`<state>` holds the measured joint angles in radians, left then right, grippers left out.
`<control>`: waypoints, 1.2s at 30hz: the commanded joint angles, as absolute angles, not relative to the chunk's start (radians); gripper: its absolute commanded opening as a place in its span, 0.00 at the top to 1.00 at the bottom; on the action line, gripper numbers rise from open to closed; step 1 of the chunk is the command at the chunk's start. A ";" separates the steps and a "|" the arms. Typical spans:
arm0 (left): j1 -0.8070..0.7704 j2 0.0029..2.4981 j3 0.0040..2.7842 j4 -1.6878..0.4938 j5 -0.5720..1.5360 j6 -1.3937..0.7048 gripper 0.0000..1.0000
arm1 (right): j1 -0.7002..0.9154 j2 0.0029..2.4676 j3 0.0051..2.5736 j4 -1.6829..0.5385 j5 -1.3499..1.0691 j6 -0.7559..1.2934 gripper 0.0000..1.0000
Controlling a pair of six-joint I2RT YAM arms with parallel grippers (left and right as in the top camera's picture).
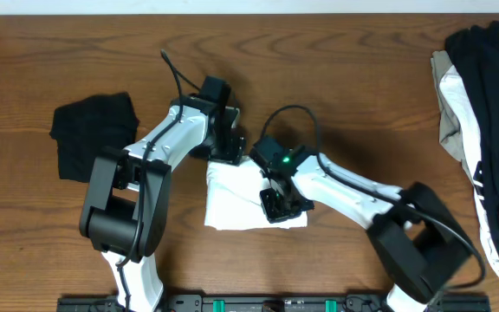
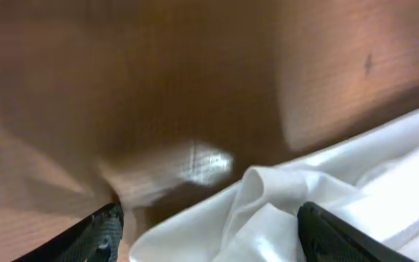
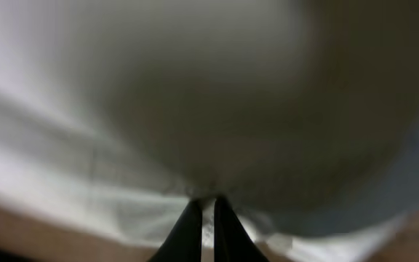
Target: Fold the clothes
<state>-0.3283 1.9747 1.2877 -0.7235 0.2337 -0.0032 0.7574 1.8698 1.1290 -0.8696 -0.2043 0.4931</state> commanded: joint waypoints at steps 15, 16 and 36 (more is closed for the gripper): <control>-0.327 1.980 1.269 -1.042 0.244 -0.093 0.42 | 0.616 1.936 1.164 -0.731 0.117 0.387 0.83; -0.327 1.980 1.269 -1.044 0.243 -0.099 0.42 | 0.606 1.936 1.174 -0.726 0.125 0.364 0.82; -0.326 1.730 1.312 -0.839 0.279 -0.001 0.18 | 0.551 1.792 1.494 -1.092 0.326 0.180 0.80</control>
<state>-0.3283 1.7664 1.2854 -0.8474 0.1444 -0.0967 0.5709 1.8729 1.4620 -1.0851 0.2699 0.1944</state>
